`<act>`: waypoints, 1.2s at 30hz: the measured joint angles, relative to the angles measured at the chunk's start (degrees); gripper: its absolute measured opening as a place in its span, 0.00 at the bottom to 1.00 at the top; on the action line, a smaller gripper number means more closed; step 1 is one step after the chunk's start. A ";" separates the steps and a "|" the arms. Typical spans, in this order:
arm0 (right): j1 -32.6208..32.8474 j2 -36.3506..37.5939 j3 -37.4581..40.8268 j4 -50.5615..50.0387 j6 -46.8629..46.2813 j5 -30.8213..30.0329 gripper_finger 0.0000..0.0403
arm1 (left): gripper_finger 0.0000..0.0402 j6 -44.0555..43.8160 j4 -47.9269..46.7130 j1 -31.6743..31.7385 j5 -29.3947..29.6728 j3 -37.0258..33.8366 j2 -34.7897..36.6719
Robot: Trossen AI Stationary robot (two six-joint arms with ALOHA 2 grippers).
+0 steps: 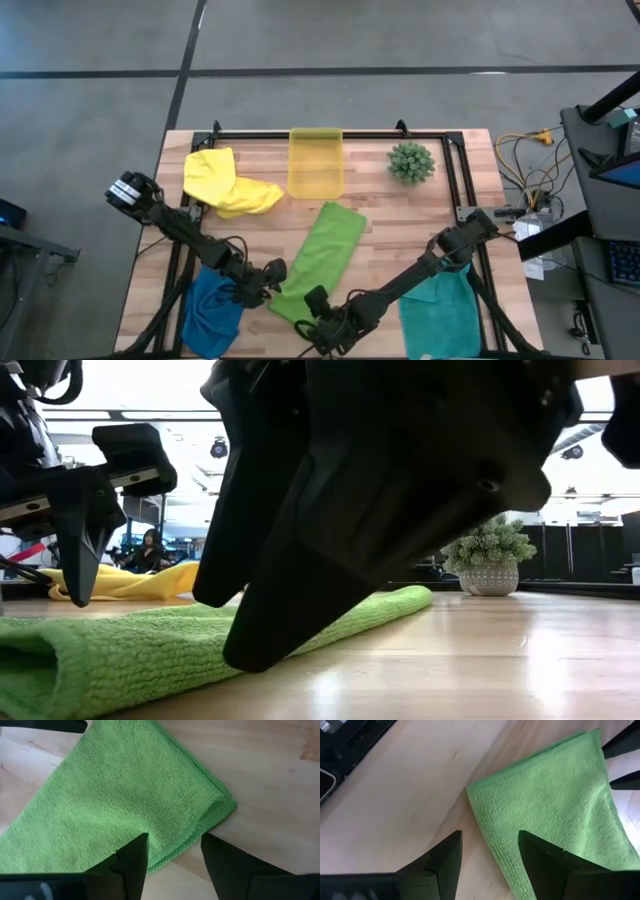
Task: Fold microfiber towels
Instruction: Fold the green microfiber cloth
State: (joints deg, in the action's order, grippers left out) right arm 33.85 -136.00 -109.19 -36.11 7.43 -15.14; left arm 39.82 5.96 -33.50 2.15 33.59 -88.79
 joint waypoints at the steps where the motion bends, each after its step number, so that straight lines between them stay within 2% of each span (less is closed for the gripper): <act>1: 0.00 0.00 0.05 0.15 -0.26 0.00 0.47 | 0.43 0.05 -0.03 0.00 0.00 0.04 0.00; 4: 0.00 0.00 0.07 0.32 -1.22 0.00 0.47 | 0.43 0.28 0.08 0.00 0.00 -0.19 0.00; 9: 0.00 0.00 0.09 0.45 -1.74 0.00 0.47 | 0.43 7.21 0.45 -0.65 -0.04 -0.99 0.00; 13: 0.00 0.02 0.09 0.47 -2.92 -0.02 0.47 | 0.41 9.19 1.73 -1.44 0.80 -1.14 -0.01; 19: 0.00 0.06 0.09 0.54 -2.94 -1.44 0.47 | 0.30 9.28 2.50 -2.61 2.60 -1.30 -0.37; 27: 0.00 0.08 0.11 0.71 -2.94 -1.44 0.47 | 0.13 9.19 5.31 -4.80 3.40 -0.61 -5.48; 36: 0.00 -0.02 0.11 0.61 -2.90 -1.44 0.46 | 0.01 8.51 6.40 -5.46 4.48 1.63 -7.98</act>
State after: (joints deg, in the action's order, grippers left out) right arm 33.85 -136.02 -109.08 -35.50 4.53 -16.58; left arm 48.34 12.36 -38.96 6.63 35.22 -96.77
